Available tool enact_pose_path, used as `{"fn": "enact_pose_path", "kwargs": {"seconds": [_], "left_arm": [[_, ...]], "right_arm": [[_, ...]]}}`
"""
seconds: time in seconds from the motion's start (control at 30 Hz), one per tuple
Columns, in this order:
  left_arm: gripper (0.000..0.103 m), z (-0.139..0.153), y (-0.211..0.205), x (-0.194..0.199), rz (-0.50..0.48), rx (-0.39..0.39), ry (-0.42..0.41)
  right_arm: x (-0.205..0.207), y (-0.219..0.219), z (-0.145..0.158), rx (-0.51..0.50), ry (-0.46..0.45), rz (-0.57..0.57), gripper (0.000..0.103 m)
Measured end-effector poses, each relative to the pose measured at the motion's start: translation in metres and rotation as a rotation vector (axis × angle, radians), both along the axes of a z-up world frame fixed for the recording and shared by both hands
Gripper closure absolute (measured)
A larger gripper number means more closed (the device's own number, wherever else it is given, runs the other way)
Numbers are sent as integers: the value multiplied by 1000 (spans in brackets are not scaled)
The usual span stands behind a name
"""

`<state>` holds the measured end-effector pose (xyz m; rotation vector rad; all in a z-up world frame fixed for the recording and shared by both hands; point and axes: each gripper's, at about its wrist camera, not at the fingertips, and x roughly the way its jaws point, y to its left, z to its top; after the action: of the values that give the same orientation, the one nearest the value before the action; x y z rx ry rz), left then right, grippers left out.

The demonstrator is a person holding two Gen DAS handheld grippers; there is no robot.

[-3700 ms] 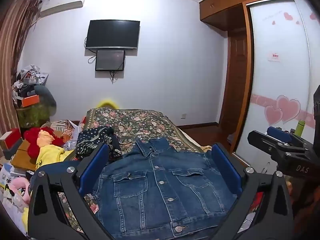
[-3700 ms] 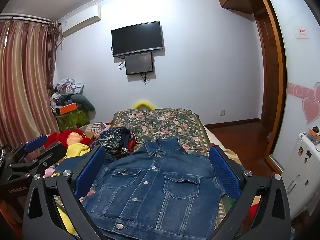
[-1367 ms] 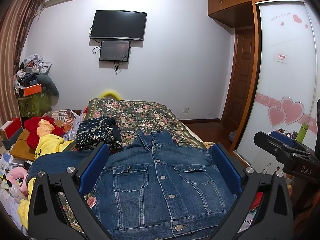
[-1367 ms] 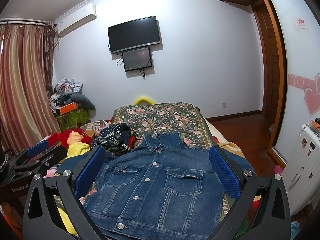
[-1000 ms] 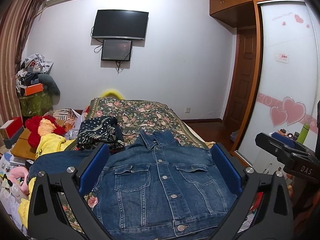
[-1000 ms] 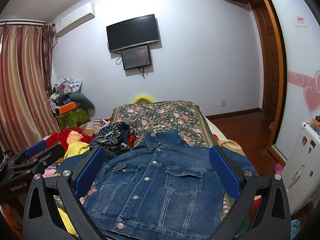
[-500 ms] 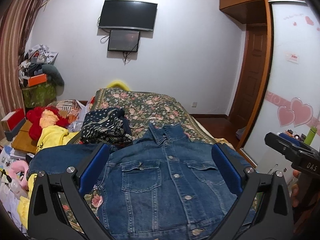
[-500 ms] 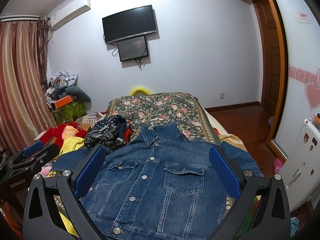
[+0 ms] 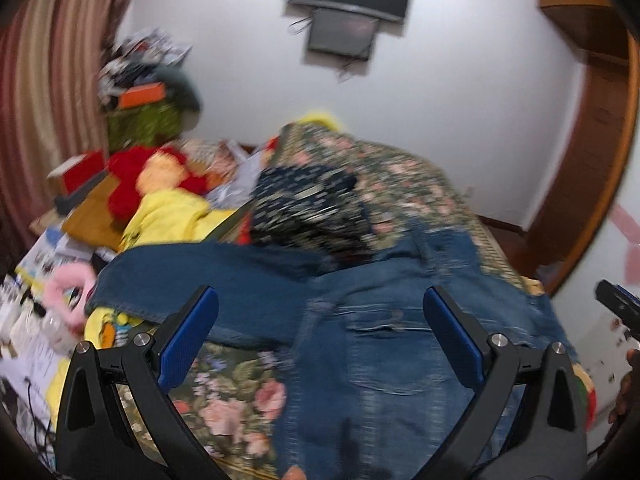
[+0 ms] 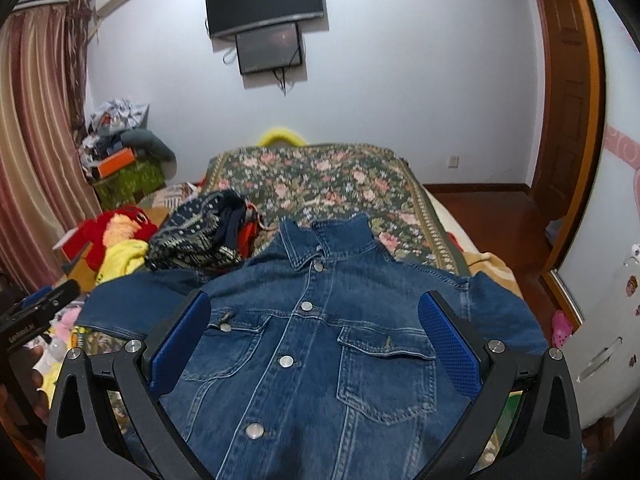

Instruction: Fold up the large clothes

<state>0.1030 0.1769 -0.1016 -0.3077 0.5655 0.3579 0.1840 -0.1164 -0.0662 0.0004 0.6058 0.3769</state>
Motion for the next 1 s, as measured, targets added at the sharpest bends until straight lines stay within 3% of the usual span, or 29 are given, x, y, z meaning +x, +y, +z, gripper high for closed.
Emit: {"fn": "enact_pose_path", "kwargs": {"seconds": [0.17,0.33,0.53,0.7,0.87,1.0], "left_arm": [[0,-48,51,10,92,-84,97],[0,-91,104,11,131,-221,182],[0,-120,162,2,216,-356,179],[1,-141,208,0,243,-507,169],[9,-164,237,6,254,-644,141],[10,-170,249,12,284,-650,133]], "right_arm": [[23,10,-17,-47,40,-57,0],[44,18,-42,-88,165,-65,0],[67,20,-72,-44,348,-72,0],[75,27,-84,-58,392,-73,0],[81,32,-86,-42,407,-57,0],[86,30,-89,-8,429,-58,0]]}}
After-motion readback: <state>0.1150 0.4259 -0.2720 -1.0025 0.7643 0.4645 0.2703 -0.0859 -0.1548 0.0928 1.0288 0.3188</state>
